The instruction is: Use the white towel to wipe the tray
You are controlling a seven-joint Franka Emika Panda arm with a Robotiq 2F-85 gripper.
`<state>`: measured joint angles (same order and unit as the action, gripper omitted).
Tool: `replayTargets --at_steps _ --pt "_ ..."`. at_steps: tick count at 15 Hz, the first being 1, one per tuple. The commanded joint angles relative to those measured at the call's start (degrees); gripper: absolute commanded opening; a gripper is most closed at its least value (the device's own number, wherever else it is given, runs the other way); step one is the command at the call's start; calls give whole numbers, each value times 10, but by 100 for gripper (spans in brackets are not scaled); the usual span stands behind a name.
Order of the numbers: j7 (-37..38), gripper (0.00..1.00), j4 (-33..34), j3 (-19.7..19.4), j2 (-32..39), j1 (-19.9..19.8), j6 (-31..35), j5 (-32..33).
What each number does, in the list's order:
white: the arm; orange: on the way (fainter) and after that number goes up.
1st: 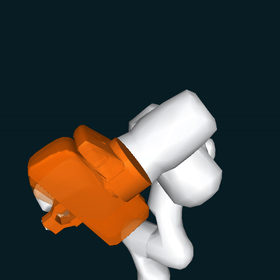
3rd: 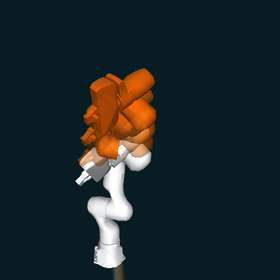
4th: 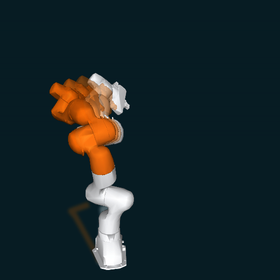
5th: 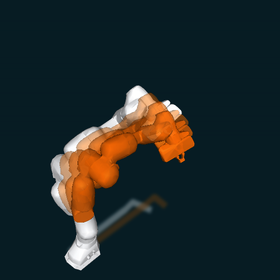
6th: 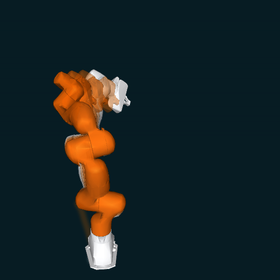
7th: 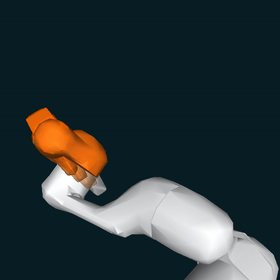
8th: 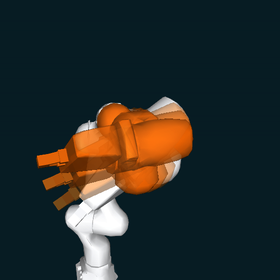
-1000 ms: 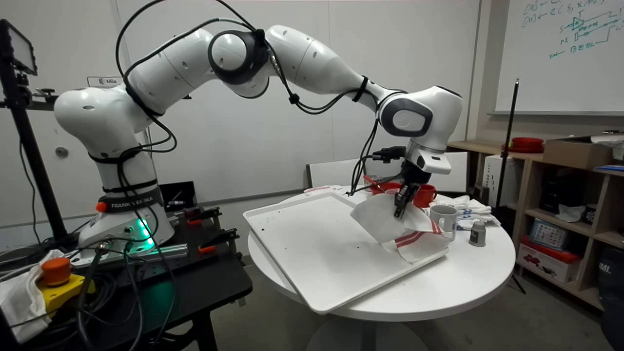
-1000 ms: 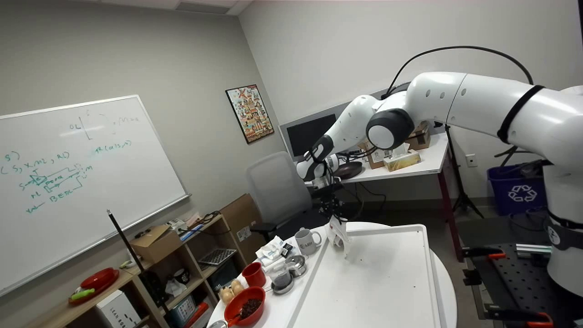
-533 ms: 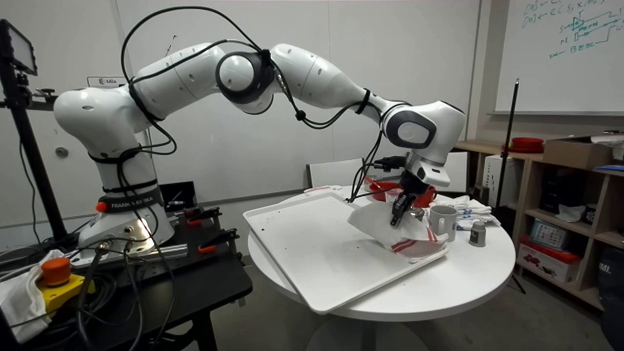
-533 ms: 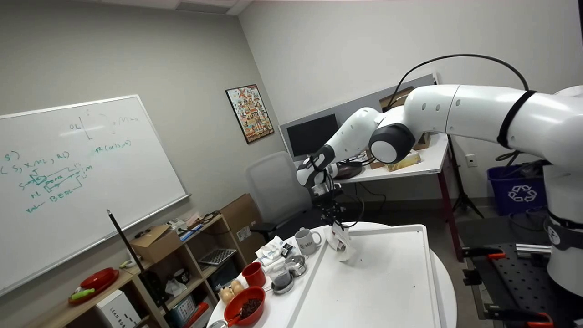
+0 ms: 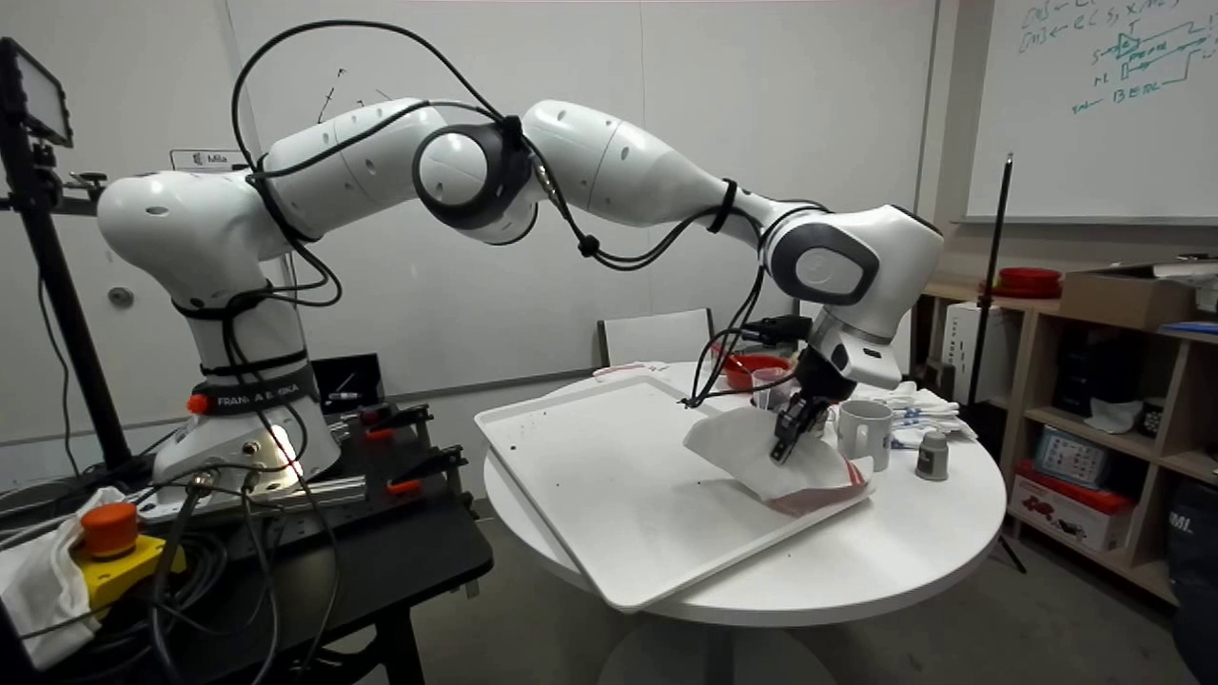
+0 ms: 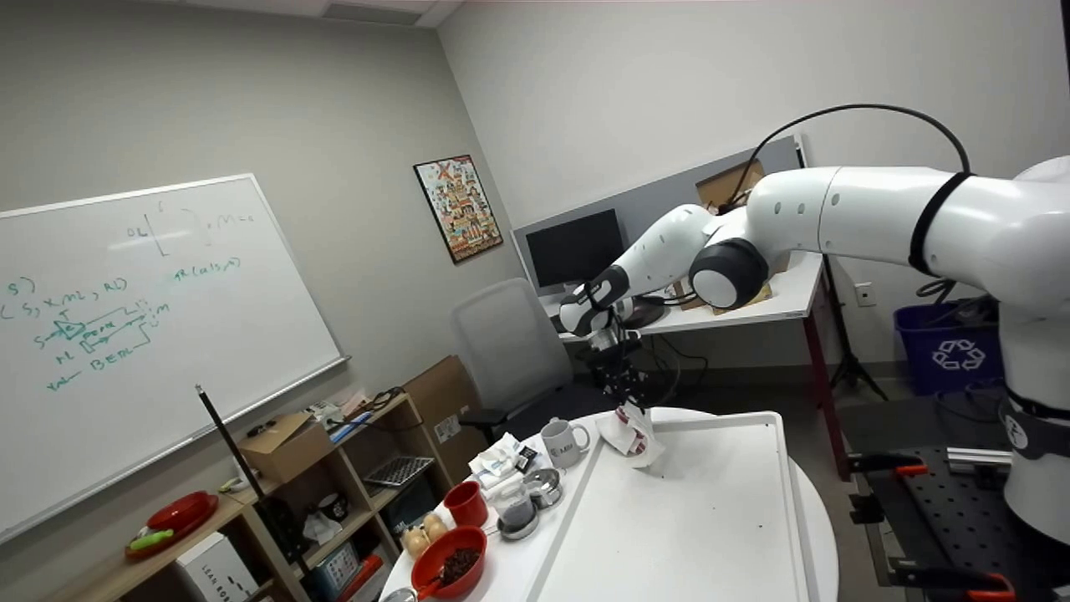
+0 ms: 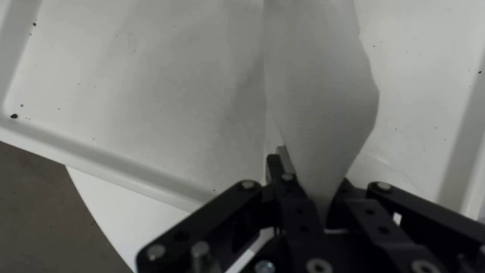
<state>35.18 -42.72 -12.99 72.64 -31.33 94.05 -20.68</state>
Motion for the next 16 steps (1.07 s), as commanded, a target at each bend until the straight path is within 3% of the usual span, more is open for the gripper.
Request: replayTargets --at_steps 1,8,16 --pt "21 3 58 11 32 -2 2 31" --pt "24 3 37 -34 34 64 152 74" --pt "7 2 30 -29 38 81 176 70"
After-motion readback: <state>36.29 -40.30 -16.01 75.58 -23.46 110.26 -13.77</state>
